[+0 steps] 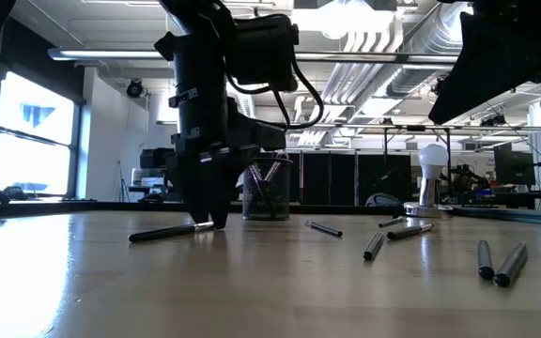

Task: Pick & Place Makeup Brushes
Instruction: Put the small white make-up brush into the black container

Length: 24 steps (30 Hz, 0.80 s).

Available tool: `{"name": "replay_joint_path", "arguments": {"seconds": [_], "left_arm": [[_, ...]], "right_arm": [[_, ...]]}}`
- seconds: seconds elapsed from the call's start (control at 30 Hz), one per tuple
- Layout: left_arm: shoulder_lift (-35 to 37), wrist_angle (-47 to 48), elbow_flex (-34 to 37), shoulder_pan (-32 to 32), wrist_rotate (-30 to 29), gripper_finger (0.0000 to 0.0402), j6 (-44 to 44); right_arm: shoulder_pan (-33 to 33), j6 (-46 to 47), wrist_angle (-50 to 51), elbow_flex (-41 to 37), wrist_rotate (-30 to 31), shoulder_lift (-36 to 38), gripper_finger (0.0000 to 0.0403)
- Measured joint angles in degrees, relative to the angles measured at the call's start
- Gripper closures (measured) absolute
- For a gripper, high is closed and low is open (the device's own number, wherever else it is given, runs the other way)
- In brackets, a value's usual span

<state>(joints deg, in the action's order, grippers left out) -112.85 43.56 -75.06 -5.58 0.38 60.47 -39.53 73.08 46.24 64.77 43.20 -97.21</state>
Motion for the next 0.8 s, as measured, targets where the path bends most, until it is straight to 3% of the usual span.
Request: {"name": "replay_joint_path", "arguments": {"seconds": [0.2, 0.47, 0.8], "left_arm": [[-0.07, 0.75, -0.8, -0.06, -0.08, 0.0289, -1.35], [0.01, 0.58, -0.86, 1.15, -2.15, 0.0389, -4.19], [0.61, 0.06, -0.87, 1.27, -4.17, 0.0397, -7.35]], "right_arm": [[0.0, 0.0, -0.12, 0.0, 0.05, 0.0, 0.0399], [0.0, 0.0, -0.2, 0.0, 0.13, 0.0, 0.0399], [-0.01, 0.0, -0.2, 0.0, 0.15, 0.0, 0.0399]]}}
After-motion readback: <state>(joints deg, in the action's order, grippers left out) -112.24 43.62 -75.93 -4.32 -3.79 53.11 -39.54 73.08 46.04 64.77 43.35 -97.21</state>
